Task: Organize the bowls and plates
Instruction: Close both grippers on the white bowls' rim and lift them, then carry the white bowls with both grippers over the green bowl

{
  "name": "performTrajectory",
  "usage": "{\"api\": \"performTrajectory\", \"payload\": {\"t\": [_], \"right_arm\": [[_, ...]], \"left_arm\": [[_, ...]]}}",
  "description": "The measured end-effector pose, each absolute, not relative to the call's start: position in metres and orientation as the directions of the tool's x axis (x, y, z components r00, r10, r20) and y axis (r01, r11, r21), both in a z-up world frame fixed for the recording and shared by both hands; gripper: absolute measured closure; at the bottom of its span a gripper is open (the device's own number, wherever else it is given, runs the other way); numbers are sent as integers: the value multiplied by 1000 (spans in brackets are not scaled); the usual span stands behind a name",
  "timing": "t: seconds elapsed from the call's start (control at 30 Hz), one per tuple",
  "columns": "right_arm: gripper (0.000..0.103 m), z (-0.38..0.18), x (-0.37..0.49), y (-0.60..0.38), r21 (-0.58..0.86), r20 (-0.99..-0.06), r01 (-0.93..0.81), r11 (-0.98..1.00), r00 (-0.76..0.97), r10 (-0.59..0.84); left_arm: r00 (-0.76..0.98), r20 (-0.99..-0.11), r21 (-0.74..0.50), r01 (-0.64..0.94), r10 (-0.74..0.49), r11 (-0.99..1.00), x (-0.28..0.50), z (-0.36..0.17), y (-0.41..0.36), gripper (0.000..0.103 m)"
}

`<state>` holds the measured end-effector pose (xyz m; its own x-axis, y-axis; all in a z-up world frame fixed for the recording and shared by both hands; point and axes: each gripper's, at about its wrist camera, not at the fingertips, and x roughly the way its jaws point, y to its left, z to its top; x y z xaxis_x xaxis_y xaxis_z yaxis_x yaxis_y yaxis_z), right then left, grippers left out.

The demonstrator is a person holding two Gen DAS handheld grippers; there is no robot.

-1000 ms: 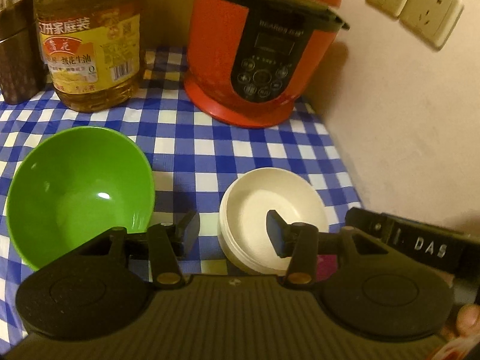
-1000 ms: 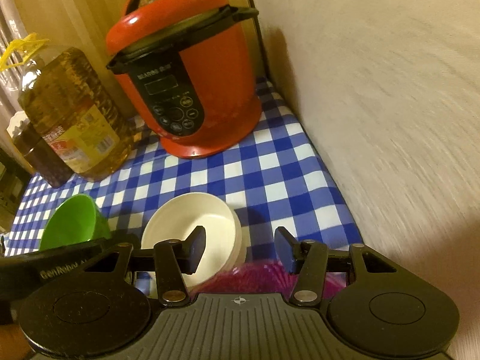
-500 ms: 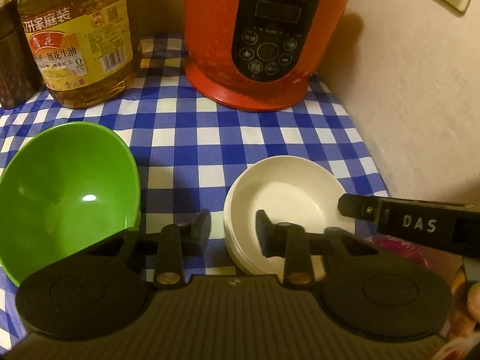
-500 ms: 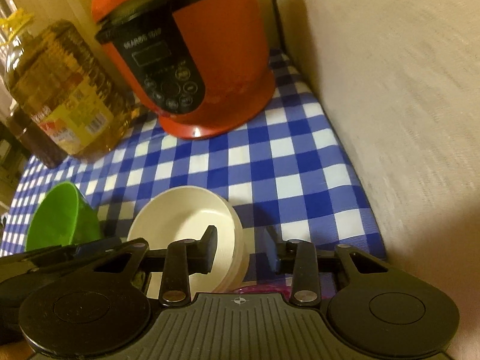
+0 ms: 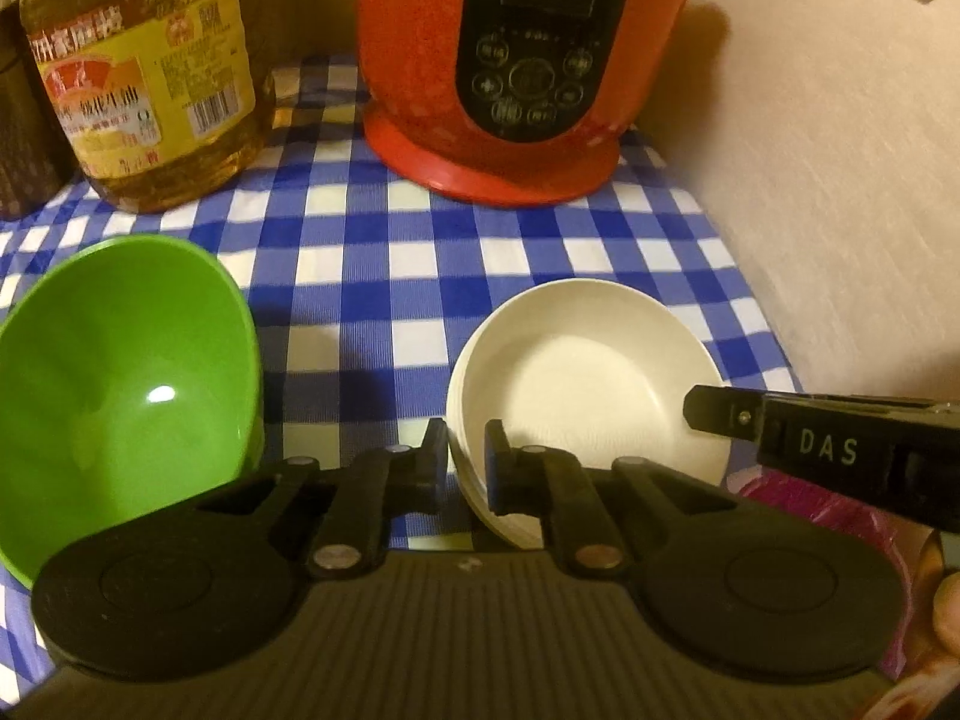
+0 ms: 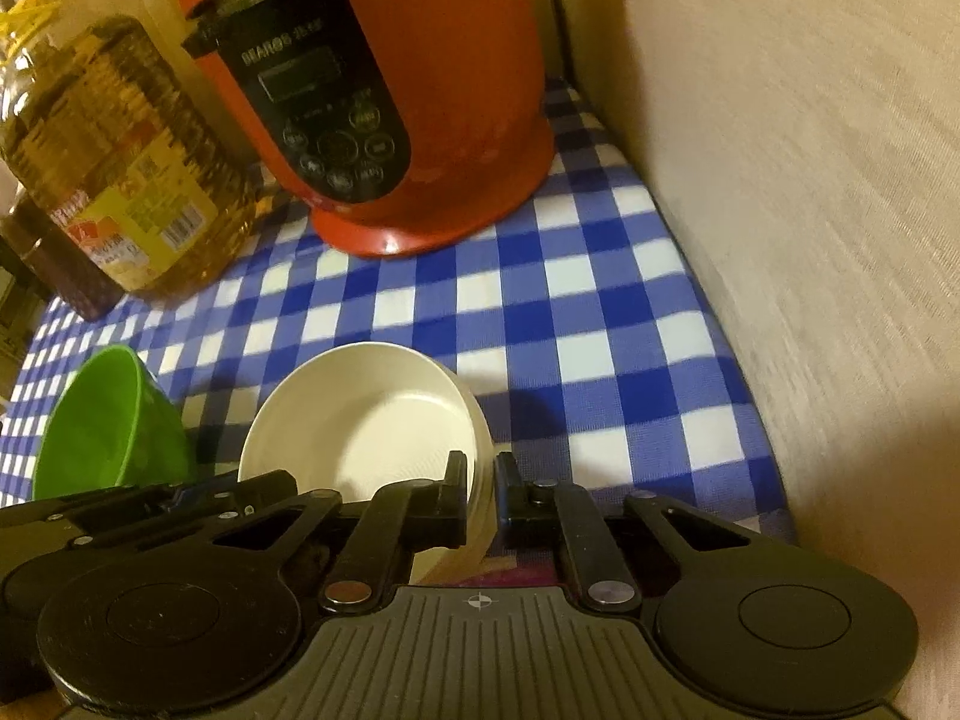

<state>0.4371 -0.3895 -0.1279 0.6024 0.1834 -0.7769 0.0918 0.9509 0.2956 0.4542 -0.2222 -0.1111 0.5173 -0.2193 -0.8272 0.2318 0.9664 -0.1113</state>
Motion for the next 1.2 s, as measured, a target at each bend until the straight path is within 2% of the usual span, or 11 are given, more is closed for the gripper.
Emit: {"api": "performTrajectory", "payload": {"t": [0.47,0.87,1.2], "right_arm": [[94,-73,427,-380,270,-717,61,961,678,159],[94,-18,414,-326,273,-682,-17,962,702,206],[94,-27,433,-250,283,-697,-104,954,661,279]], "left_arm": [[587,-766,-147,238,-263,960,452,-55,-208,93],[631,-729,-178,199,-265,964,433,0,-145,93],[629,-754,-151,118,-192,981,442,-9,-73,93]]}}
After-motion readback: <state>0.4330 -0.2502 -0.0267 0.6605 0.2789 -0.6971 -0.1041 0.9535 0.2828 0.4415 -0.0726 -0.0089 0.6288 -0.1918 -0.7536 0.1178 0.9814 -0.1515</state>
